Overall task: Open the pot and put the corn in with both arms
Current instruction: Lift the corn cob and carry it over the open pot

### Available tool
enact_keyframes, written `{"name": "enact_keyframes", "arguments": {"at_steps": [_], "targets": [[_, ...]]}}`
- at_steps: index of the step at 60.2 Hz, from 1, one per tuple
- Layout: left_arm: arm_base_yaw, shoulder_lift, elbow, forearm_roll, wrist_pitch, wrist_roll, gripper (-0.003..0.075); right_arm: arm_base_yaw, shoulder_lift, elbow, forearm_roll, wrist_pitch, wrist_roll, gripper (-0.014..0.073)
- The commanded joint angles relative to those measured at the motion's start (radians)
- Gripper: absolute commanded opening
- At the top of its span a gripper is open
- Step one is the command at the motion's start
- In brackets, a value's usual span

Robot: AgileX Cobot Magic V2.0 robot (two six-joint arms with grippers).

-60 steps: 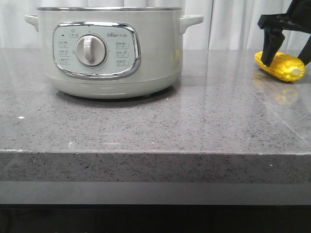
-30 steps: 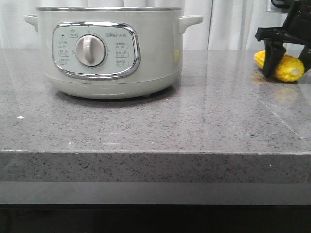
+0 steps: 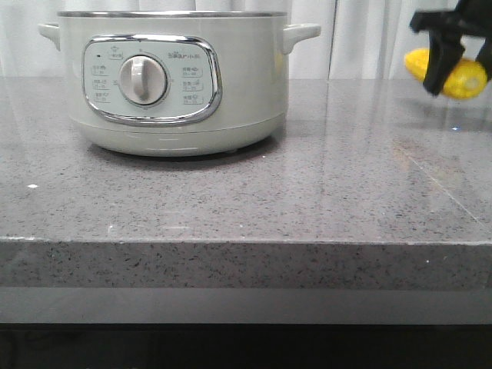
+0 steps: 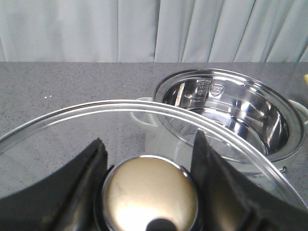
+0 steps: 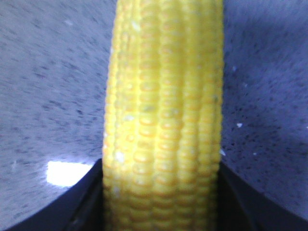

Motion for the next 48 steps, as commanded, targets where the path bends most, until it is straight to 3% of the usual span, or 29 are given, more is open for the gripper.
{"name": "enact_keyframes", "arguments": {"at_steps": [1,25,48], "targets": [[0.002,-0.01,-0.038,-0.016,-0.154,-0.002,0.0291,0.018,-0.134,-0.033,0.013,-0.054,-0.033,0.0283],[0.002,-0.01,-0.038,-0.016,-0.167,-0.002,0.0291,0.168,-0.377,-0.033,0.043,-0.061,-0.078,0.0283],[0.002,-0.01,-0.038,-0.016,-0.169,-0.002,0.0291,0.417,-0.324,-0.035,0.144,-0.145,-0.131,0.0283]]}}
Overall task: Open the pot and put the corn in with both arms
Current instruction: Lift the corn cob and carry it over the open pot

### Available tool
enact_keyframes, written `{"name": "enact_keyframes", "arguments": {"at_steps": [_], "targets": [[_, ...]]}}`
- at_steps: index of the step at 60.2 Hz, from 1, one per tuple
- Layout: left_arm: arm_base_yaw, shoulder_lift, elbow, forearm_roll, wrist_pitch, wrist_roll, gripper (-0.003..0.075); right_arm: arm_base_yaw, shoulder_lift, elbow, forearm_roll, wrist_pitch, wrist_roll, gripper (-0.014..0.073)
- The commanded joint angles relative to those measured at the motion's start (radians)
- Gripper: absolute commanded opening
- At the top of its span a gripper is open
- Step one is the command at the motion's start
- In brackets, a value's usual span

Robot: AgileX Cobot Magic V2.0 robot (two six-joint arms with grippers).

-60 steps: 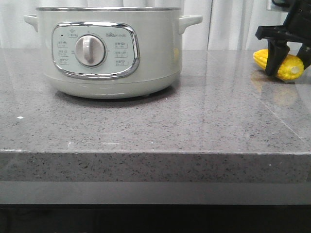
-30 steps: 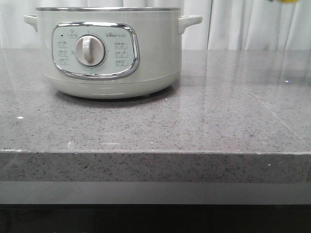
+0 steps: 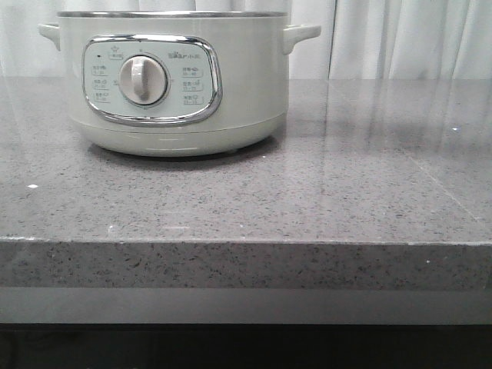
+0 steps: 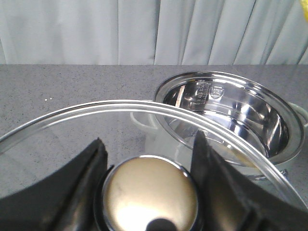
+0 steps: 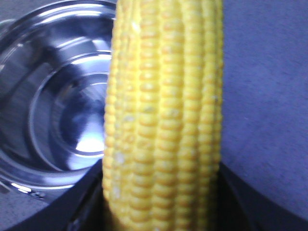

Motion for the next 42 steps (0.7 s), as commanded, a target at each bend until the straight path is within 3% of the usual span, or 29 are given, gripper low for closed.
{"name": "enact_keyframes", "arguments": {"at_steps": [1,22,42], "targets": [[0.002,-0.01,-0.038,-0.016,-0.16,-0.002,0.0291,0.063,-0.01,-0.033,0.028,-0.108,-0.016,0.0283],[0.002,-0.01,-0.038,-0.016,-0.16,-0.002,0.0291,0.203,0.191,-0.166,0.028,-0.151,-0.02,0.0283],[0.002,-0.01,-0.038,-0.016,-0.16,-0.002,0.0291,0.212,0.312,-0.271,-0.001,-0.043,-0.023,0.0283]]}}
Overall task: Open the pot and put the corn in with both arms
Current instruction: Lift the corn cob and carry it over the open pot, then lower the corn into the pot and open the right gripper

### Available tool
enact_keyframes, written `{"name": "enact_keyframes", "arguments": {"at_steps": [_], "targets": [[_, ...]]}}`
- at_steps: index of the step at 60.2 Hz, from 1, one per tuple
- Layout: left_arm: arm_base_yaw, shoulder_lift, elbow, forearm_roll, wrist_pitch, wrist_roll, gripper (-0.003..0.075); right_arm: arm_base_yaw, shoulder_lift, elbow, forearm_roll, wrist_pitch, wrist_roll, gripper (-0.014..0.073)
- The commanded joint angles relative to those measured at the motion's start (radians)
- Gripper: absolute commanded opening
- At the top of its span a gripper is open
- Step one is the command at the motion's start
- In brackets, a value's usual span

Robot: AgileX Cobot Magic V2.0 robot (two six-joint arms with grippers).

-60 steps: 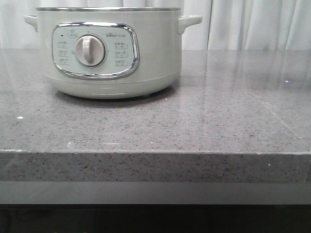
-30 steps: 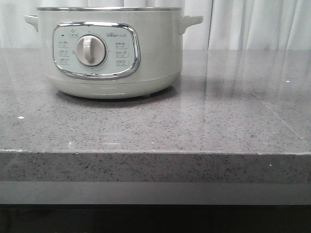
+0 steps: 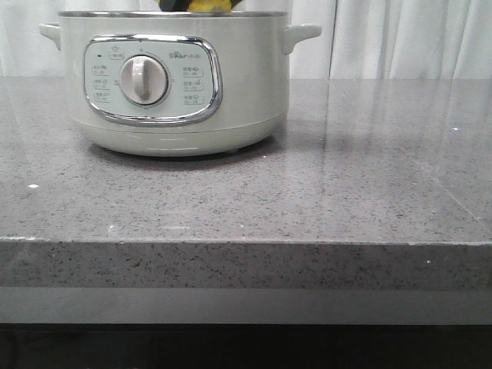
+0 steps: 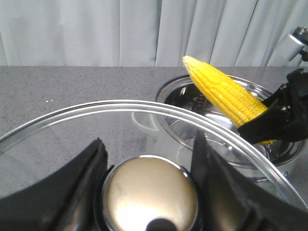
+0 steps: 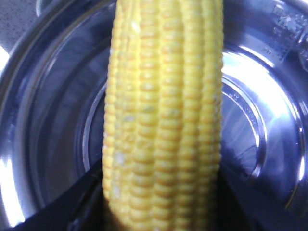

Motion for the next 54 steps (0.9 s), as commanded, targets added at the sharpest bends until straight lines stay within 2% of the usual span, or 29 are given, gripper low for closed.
{"name": "enact_keyframes", "arguments": {"at_steps": [1,19,24,36,54], "targets": [[0.002,-0.01,-0.038,-0.016,-0.152,-0.002,0.0291,-0.002,-0.041,-0.05,-0.009,-0.028,-0.014,0.0283],[0.002,-0.01,-0.038,-0.016,-0.152,-0.002,0.0291,-0.002,-0.039,-0.05,-0.079,-0.028,-0.014,0.0289],[0.002,-0.01,-0.038,-0.016,-0.152,-0.002,0.0291,-0.002,-0.039,-0.05,-0.079,-0.027,-0.014,0.0335],[0.002,-0.01,-0.038,-0.016,-0.152,-0.002,0.0291,-0.002,-0.039,-0.05,-0.079,-0.028,-0.014,0.0507],[0.002,-0.01,-0.038,-0.016,-0.152,-0.002,0.0291,-0.003,-0.041,-0.05,-0.078,-0.038,-0.014,0.0521]]}}
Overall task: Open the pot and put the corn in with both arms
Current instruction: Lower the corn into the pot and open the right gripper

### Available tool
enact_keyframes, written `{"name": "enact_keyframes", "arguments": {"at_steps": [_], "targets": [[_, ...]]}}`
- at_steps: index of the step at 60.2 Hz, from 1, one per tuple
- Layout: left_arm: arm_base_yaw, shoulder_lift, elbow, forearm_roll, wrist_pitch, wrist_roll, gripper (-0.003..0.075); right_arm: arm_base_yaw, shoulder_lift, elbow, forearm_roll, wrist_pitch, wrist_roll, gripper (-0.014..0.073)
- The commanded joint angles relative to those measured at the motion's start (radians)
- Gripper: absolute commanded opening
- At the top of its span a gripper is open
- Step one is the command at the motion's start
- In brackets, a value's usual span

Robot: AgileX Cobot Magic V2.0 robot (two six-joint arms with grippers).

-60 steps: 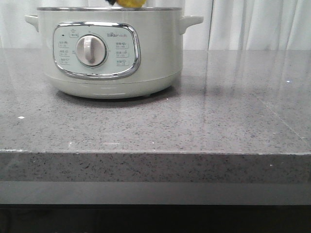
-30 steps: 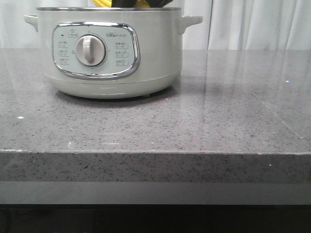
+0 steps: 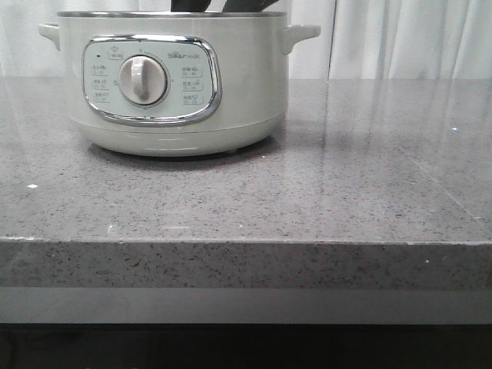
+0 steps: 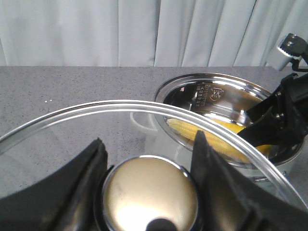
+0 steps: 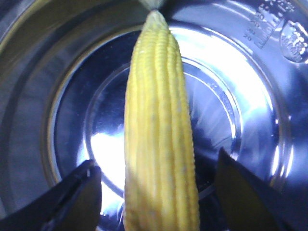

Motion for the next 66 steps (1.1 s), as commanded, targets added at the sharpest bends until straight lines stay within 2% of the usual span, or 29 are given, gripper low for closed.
{"name": "enact_keyframes", "arguments": {"at_steps": [1,13,22,37,46,66], "targets": [[0.002,-0.01,-0.038,-0.016,-0.152,-0.002,0.0291,-0.003,-0.062,-0.037,0.006,-0.06,-0.008,0.0521],[0.002,-0.01,-0.038,-0.016,-0.152,-0.002,0.0291,-0.008,-0.128,-0.03,0.018,-0.014,0.011,0.0521],[0.002,-0.01,-0.038,-0.016,-0.152,-0.002,0.0291,-0.016,-0.219,0.061,0.02,-0.079,0.011,0.0521],[0.002,-0.01,-0.038,-0.016,-0.152,-0.002,0.0291,-0.016,-0.488,0.445,0.02,-0.351,0.011,0.0521],[0.002,-0.01,-0.038,-0.016,-0.152,-0.002,0.0291,-0.016,-0.719,0.728,0.02,-0.487,0.011,0.0521],[0.002,-0.008,-0.038,-0.016,-0.152,-0.002,0.0291,-0.016,-1.033,1.02,0.04,-0.531,0.011,0.0521]]}}
